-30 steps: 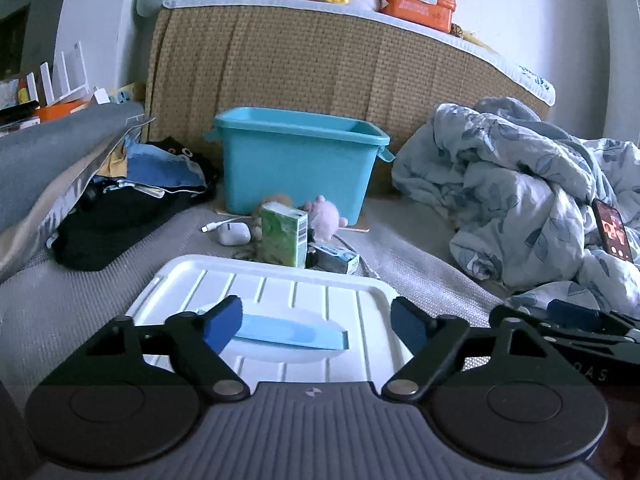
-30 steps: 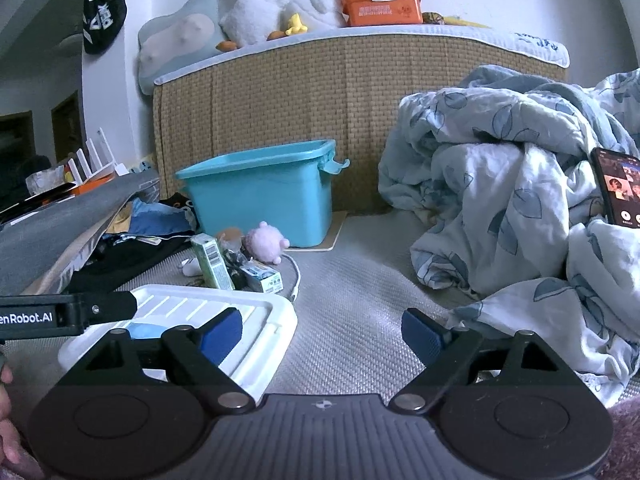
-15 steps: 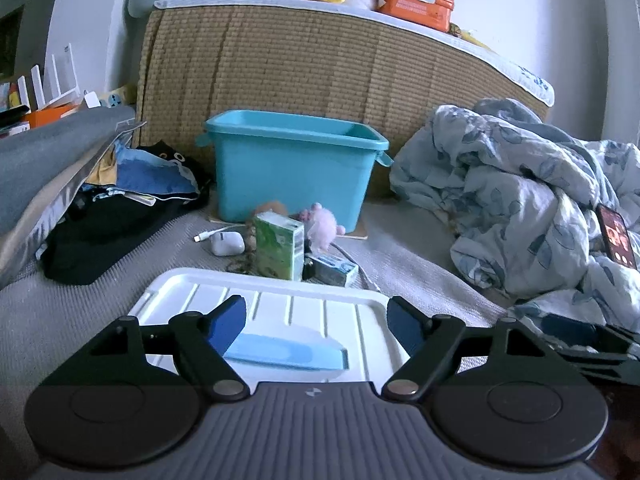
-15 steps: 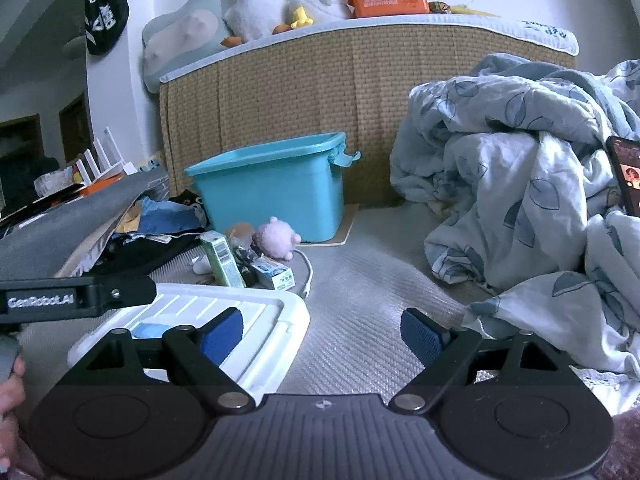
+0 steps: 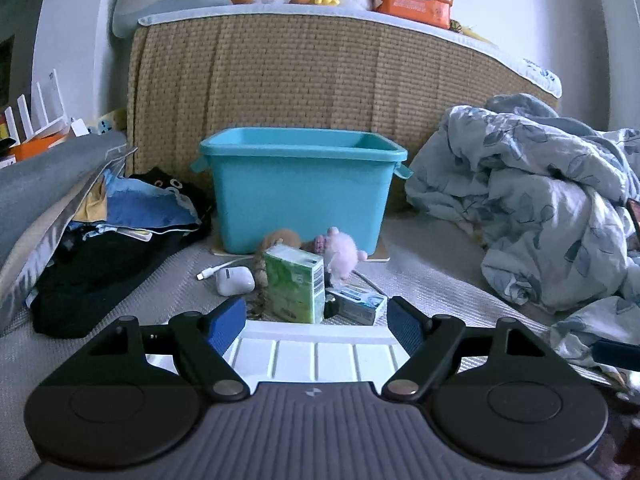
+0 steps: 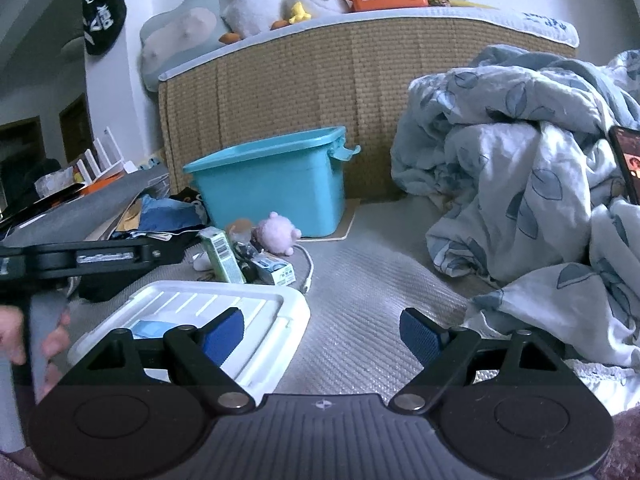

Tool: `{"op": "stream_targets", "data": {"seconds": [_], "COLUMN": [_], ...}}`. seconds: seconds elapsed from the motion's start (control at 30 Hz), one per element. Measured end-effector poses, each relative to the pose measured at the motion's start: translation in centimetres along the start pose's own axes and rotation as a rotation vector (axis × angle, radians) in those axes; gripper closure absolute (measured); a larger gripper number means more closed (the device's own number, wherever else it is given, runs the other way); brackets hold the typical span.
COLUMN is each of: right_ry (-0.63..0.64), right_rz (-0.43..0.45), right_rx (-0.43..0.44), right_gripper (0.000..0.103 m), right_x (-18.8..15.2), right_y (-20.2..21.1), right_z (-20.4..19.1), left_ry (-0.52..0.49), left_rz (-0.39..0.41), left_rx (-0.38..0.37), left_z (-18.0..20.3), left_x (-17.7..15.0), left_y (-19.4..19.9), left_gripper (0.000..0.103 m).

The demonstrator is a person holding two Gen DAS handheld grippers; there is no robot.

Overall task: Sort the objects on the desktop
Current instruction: 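Move the left gripper to the green tissue pack and close on it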

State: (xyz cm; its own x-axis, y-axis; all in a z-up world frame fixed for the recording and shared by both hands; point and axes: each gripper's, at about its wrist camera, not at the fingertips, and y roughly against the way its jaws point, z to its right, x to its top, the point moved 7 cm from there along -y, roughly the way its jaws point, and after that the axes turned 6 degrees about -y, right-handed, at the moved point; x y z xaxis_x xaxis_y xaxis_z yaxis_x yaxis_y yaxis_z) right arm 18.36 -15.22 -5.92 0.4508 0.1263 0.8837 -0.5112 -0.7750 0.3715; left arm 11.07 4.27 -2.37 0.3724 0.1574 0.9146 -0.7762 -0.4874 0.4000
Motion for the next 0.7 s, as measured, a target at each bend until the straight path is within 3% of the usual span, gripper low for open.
{"op": "stream_targets", "data": {"seconds": [0.27, 0.7], "right_ry": [0.036, 0.068], "right_rz": [0.023, -0.009], "right_rx": [-0.001, 0.05], "right_gripper": [0.019, 0.024], "right_x": [0.7, -0.2], "right_y": [-1.1, -4.3], "right_z": [0.0, 0.0], "left_ry": [0.051, 0.037], "left_rz": [-0.007, -0.021], "left_rx": [0.01, 0.014], "left_z": [-1.0, -1.3], "left_x": [-0.2, 0.5], "left_y": [-1.3, -4.8], "left_gripper": [0.022, 0.022]}}
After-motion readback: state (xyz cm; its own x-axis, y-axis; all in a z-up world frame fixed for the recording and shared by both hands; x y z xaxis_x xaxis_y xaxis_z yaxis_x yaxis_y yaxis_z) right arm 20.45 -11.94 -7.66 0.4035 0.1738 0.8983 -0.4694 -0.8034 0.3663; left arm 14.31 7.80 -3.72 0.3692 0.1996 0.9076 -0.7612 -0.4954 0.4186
